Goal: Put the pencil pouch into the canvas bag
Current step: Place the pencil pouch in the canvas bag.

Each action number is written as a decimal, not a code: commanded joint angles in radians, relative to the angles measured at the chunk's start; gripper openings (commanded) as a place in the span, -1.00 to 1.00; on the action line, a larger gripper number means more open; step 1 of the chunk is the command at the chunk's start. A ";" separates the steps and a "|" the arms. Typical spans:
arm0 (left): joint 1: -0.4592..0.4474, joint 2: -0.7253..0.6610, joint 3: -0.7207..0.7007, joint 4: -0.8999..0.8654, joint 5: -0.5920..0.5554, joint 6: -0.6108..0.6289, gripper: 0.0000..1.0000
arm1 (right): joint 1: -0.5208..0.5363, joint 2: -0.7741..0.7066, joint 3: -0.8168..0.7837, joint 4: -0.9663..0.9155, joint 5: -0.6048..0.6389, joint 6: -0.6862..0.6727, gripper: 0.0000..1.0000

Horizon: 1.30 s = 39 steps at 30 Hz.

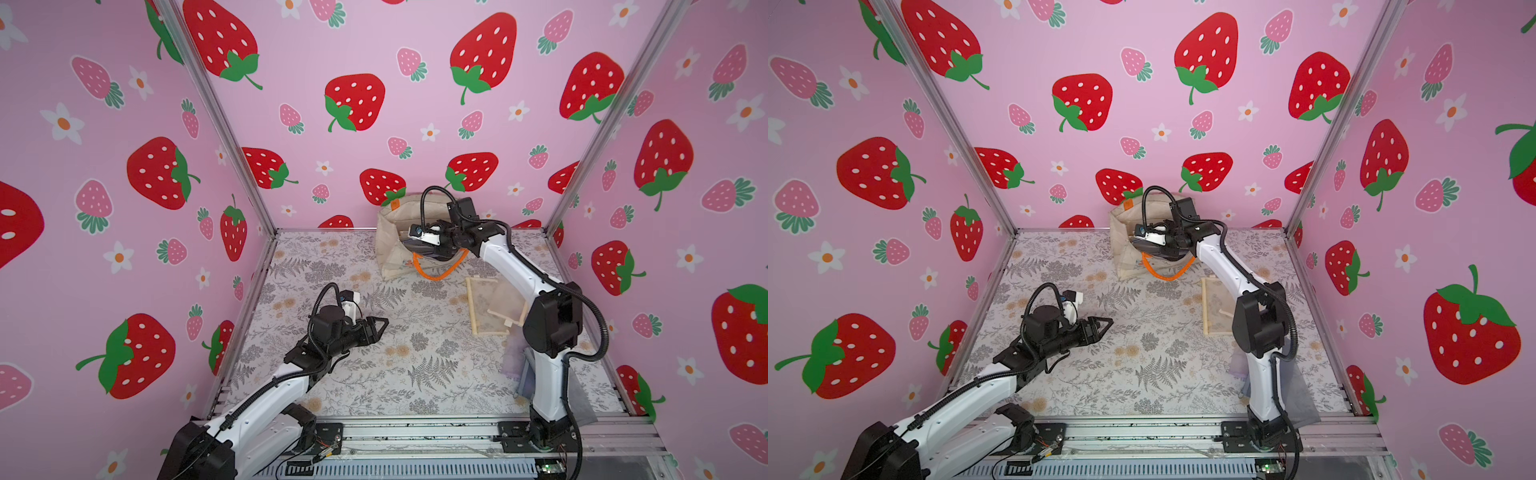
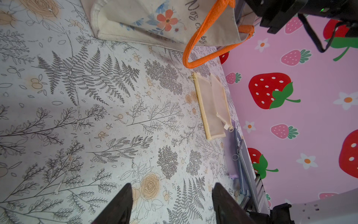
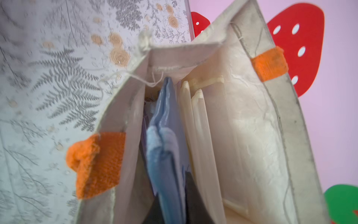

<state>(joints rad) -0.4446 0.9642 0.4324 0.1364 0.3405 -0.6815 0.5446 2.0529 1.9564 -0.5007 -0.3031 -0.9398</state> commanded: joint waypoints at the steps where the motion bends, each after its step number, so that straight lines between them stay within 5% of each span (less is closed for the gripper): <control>1: 0.003 -0.001 0.000 0.009 -0.003 -0.001 0.35 | 0.018 -0.021 0.002 0.007 -0.037 0.007 -0.98; 19: 0.004 0.008 -0.005 0.016 -0.010 0.000 0.35 | 0.029 0.274 0.387 -0.245 0.098 -0.047 -1.00; 28: 0.005 0.002 -0.010 0.007 -0.015 0.005 0.35 | 0.032 0.237 0.325 -0.187 0.048 0.015 -0.98; 34: 0.003 -0.013 -0.023 0.010 -0.016 0.000 0.35 | 0.031 0.145 0.245 -0.124 -0.012 0.097 -0.38; 39: 0.005 -0.038 -0.027 0.001 -0.022 0.003 0.35 | 0.028 0.030 0.132 -0.041 0.012 0.167 -0.08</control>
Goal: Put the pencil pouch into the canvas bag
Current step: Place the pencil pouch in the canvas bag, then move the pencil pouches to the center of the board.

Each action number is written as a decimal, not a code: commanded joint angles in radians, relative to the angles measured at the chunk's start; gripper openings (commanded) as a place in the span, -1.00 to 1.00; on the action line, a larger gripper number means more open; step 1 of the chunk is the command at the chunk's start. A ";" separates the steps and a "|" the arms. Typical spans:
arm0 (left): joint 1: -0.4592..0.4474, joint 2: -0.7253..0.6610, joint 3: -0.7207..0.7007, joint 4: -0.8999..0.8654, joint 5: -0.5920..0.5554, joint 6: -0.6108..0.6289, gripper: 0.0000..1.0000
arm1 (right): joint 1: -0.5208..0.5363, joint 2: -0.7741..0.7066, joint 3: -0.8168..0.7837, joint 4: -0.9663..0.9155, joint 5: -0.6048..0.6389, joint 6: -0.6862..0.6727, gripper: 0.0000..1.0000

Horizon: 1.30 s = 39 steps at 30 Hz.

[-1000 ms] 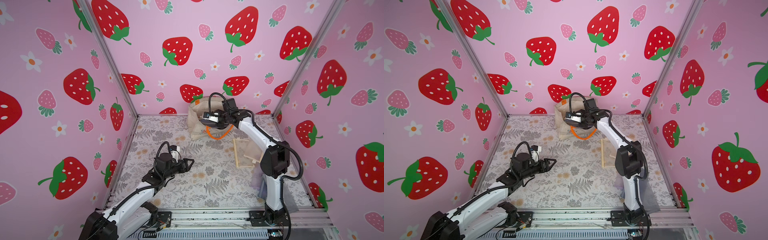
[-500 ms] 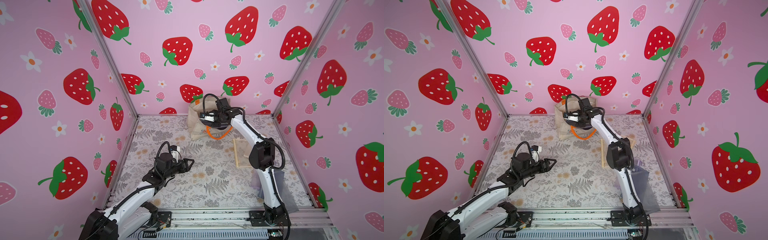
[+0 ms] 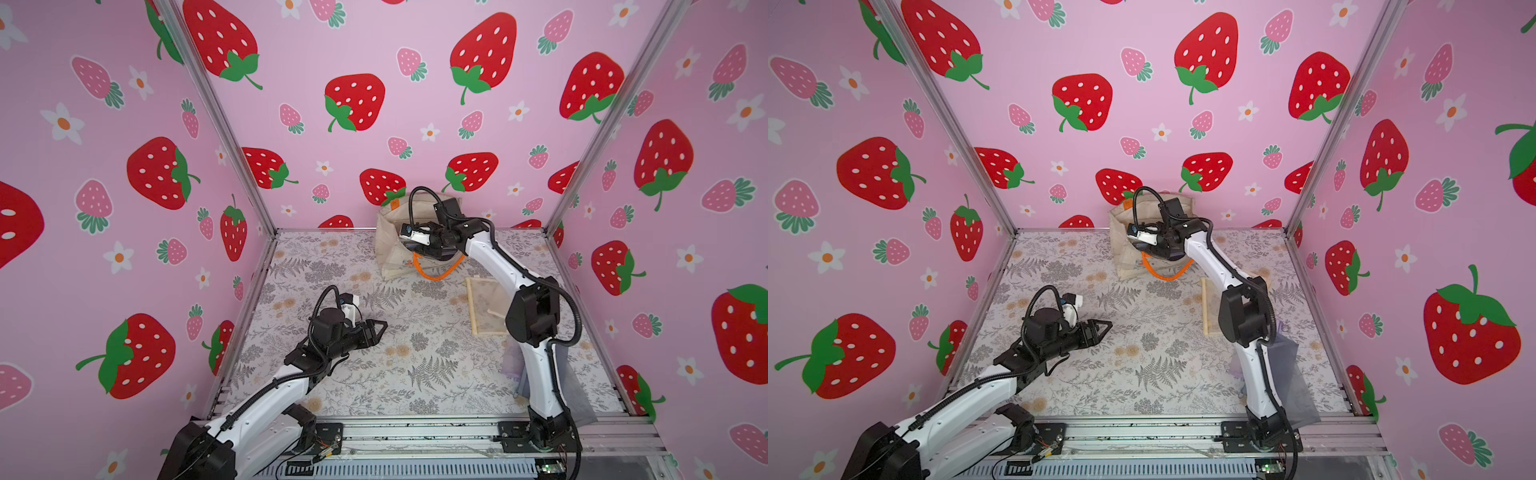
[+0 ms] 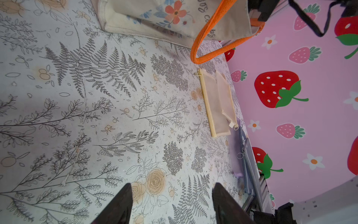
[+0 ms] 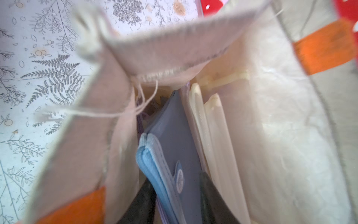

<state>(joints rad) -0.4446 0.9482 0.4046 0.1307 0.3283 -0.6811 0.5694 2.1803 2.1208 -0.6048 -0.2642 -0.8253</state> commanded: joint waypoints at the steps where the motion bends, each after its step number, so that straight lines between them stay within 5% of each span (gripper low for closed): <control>1: 0.004 -0.025 -0.001 0.007 -0.010 0.004 0.35 | 0.003 -0.122 -0.055 0.074 -0.023 0.065 -0.04; 6: 0.004 -0.042 -0.007 0.003 -0.012 0.005 0.35 | 0.002 -0.233 -0.149 0.098 0.049 0.176 0.02; 13: 0.005 -0.065 0.024 -0.096 -0.067 0.037 0.36 | -0.027 -0.569 -0.535 0.108 0.312 0.636 0.19; 19: -0.017 0.013 0.115 -0.228 -0.096 0.119 0.55 | -0.190 -0.921 -1.046 0.111 0.184 0.925 0.41; 30: -0.048 0.156 0.091 0.013 -0.013 0.057 0.63 | -0.601 -1.309 -1.438 -0.044 0.089 1.215 0.48; 34: -0.057 0.222 0.089 0.101 0.016 0.028 0.63 | -0.703 -1.370 -1.544 -0.072 0.013 1.339 0.45; 39: -0.054 0.287 0.089 0.165 0.044 0.031 0.63 | -0.732 -1.260 -1.600 -0.045 -0.016 1.370 0.44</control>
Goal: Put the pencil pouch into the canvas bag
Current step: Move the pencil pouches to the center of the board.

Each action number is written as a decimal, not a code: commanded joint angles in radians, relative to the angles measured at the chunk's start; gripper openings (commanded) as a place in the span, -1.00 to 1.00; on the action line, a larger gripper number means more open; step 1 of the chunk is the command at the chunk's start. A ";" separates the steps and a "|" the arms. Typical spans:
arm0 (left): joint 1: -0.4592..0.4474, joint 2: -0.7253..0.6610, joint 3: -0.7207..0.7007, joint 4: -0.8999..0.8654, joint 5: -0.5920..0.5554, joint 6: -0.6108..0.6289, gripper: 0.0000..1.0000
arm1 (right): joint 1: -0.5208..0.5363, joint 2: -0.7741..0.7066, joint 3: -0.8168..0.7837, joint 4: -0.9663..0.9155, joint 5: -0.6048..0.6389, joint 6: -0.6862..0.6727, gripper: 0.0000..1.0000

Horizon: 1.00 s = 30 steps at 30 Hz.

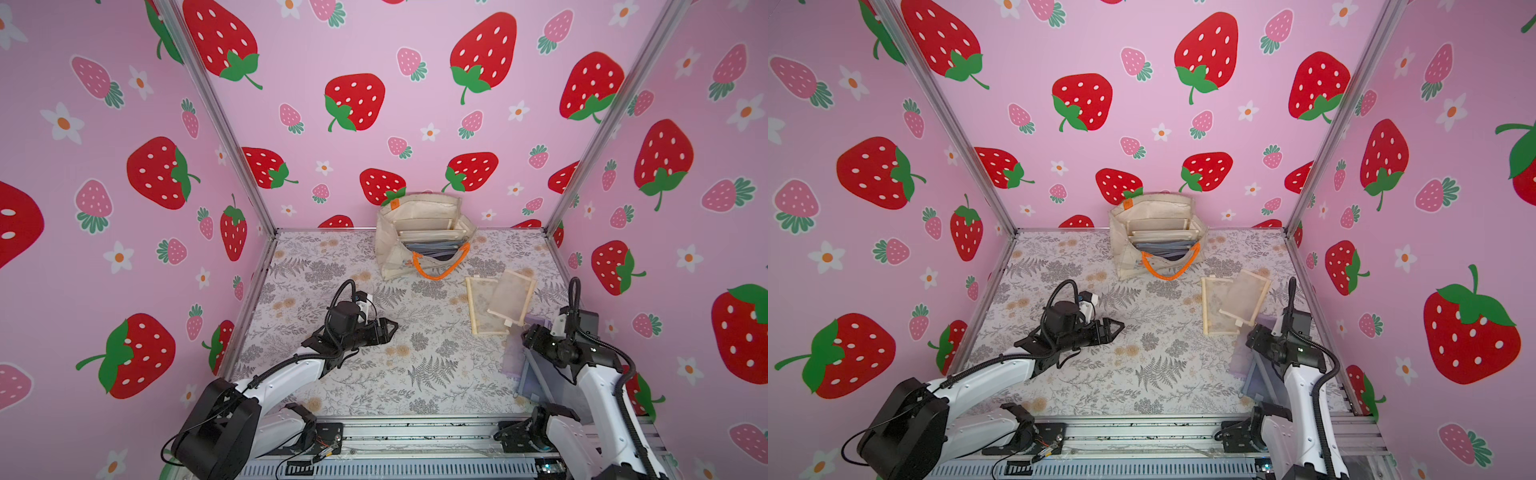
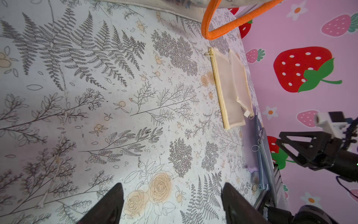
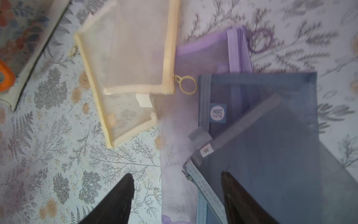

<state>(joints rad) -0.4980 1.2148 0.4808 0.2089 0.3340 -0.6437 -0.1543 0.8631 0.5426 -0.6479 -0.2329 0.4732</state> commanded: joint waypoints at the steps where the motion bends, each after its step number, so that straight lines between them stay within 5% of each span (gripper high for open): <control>1: 0.001 0.031 0.015 0.097 0.048 -0.005 0.63 | -0.010 0.098 -0.032 0.021 -0.049 0.078 0.44; 7: 0.007 0.084 0.012 0.183 0.088 -0.016 0.62 | 0.018 0.336 -0.058 0.266 -0.144 0.140 0.45; 21: 0.021 -0.139 -0.004 -0.070 -0.013 0.000 0.61 | 0.590 0.714 0.072 0.645 -0.068 0.411 0.46; 30: 0.026 -0.226 -0.005 -0.239 -0.047 -0.005 0.59 | 0.903 0.848 0.257 0.781 -0.049 0.446 0.46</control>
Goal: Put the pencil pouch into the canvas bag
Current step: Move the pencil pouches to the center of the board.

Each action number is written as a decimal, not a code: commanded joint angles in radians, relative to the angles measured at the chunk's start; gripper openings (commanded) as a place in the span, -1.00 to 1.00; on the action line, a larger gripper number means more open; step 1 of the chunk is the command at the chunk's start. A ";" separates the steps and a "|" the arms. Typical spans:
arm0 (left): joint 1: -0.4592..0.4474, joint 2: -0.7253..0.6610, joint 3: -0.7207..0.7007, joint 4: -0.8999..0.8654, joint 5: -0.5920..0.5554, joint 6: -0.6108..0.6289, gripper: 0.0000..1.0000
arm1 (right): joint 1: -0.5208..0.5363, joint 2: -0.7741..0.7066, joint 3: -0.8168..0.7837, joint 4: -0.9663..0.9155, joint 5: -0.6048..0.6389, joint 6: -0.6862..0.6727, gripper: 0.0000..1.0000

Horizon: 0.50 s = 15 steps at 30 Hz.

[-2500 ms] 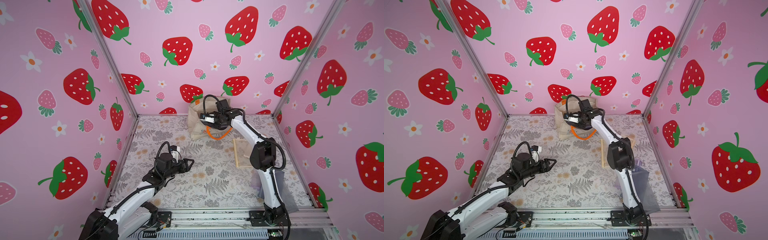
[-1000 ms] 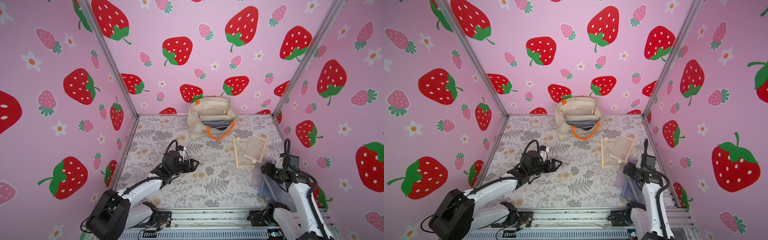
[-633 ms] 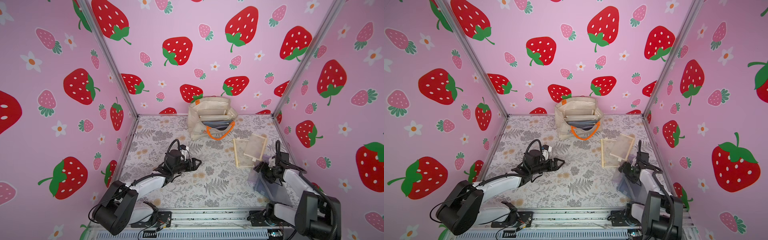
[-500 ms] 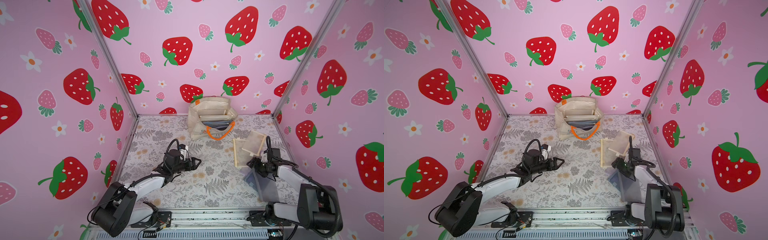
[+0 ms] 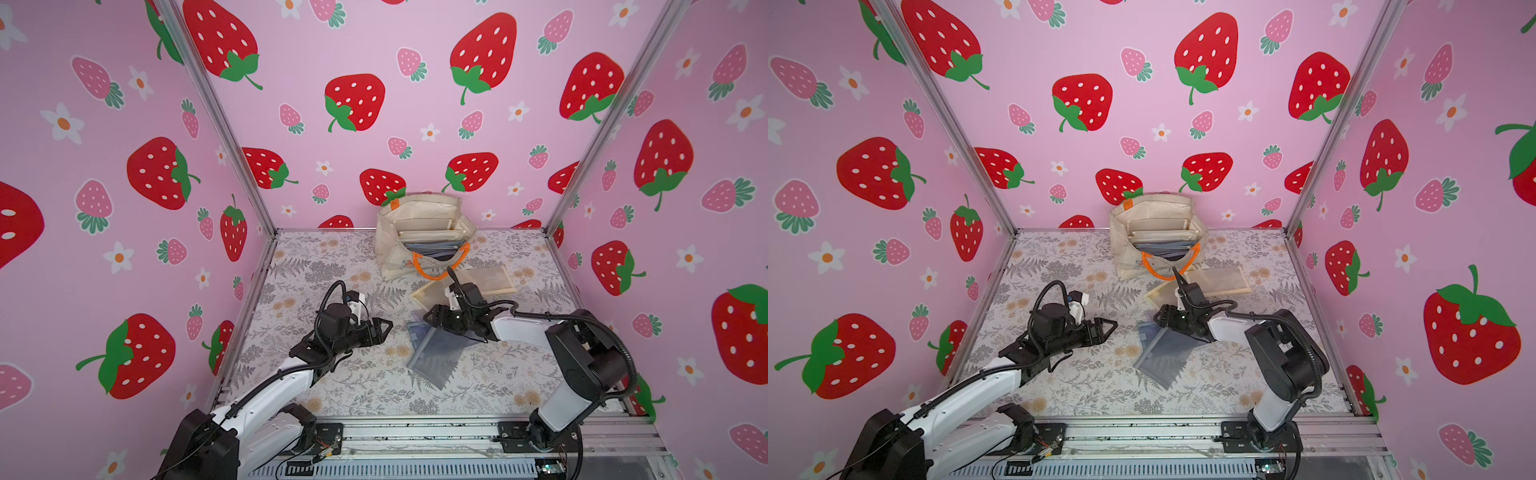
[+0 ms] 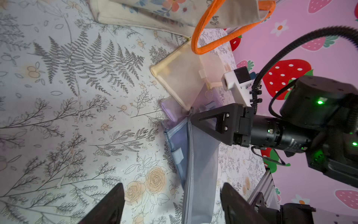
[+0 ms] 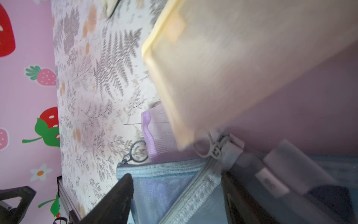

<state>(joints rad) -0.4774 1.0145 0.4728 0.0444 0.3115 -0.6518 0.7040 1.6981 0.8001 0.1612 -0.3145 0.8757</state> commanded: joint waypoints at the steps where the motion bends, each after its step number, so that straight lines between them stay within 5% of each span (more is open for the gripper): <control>1: 0.005 -0.034 0.002 -0.083 -0.025 0.004 0.59 | 0.058 -0.002 -0.005 -0.029 0.042 0.033 0.46; 9: 0.002 0.032 0.033 -0.101 0.042 0.057 0.31 | 0.084 -0.277 -0.087 -0.161 0.045 -0.155 0.54; 15: -0.081 0.180 0.149 -0.104 0.068 0.116 0.05 | 0.086 -0.542 -0.309 -0.198 0.090 -0.103 0.56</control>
<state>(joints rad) -0.5224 1.1568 0.5369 -0.0574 0.3519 -0.5865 0.7837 1.2095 0.5743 0.0380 -0.2615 0.7574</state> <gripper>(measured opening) 0.537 0.780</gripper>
